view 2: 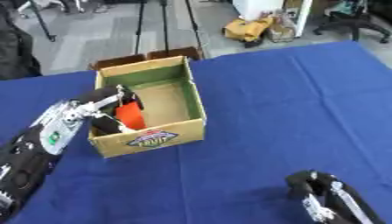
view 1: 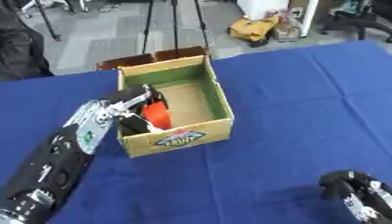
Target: Pick up objects on the table and place them in the box.
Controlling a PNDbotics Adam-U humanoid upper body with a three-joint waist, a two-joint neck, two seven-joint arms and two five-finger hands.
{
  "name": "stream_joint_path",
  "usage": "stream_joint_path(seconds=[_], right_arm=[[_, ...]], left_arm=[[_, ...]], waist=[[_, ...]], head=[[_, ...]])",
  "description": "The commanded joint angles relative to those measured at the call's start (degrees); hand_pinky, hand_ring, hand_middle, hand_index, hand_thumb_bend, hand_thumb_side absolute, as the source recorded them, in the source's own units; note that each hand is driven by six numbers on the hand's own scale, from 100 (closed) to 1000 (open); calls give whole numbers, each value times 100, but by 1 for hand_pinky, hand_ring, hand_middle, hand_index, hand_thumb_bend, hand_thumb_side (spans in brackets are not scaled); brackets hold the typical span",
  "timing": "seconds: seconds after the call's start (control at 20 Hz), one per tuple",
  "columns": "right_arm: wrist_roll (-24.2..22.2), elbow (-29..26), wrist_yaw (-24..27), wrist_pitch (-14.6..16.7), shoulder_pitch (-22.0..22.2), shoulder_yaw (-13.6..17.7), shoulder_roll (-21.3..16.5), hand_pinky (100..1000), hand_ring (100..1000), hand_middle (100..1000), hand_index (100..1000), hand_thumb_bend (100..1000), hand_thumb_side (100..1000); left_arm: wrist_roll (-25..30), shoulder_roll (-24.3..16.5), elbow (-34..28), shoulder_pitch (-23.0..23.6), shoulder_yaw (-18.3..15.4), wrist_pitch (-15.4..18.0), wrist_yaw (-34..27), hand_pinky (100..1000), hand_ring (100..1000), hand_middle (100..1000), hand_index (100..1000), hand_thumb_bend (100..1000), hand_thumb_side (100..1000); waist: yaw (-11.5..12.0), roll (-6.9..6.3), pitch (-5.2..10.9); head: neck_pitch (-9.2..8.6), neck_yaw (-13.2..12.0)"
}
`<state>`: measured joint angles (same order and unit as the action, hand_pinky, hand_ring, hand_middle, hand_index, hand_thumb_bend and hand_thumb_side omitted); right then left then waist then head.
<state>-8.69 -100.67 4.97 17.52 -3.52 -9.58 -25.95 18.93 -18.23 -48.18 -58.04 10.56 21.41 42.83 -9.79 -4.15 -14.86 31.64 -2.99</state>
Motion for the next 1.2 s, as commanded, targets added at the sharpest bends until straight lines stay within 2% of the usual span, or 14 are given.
stream_joint_path(seconds=[0.05,0.1,0.15,0.35,0.55,0.9,1.2], right_arm=[[-17,-100,-36,14,-32,28,-87,762,526,415,697,100,608],[-18,-100,-33,16,-29,30,-87,762,526,415,697,100,608],[-17,-100,-31,16,-26,33,-88,762,526,415,696,100,607],[-18,-97,-21,19,-14,42,-89,762,527,415,697,100,606],[-22,-96,0,21,-1,56,-94,761,527,416,696,100,605],[2,-87,23,22,67,110,-93,761,527,416,696,100,602],[46,-79,25,26,152,173,-92,761,528,416,696,100,601]], left_arm=[[-70,-103,-213,-112,20,115,-70,408,546,505,713,918,868],[-103,-109,-257,-110,25,133,-83,413,549,508,715,921,879],[-131,-117,-299,-109,31,144,-101,441,572,528,729,932,927],[-208,-183,-528,-137,30,134,-276,495,609,563,753,945,976],[-283,-307,-884,-180,7,48,-488,501,613,565,752,942,941],[-370,-696,-1886,-22,62,-4,-1147,469,589,538,744,958,777],[-375,-1240,-2894,611,124,155,-1767,461,586,533,744,936,677]], waist=[[9,44,114],[13,47,118],[17,51,122],[49,65,150],[89,79,187],[216,102,270],[390,136,338]], head=[[-63,-24],[-65,-23],[-65,-21],[-59,-1],[-62,27],[-57,132],[-20,264]])
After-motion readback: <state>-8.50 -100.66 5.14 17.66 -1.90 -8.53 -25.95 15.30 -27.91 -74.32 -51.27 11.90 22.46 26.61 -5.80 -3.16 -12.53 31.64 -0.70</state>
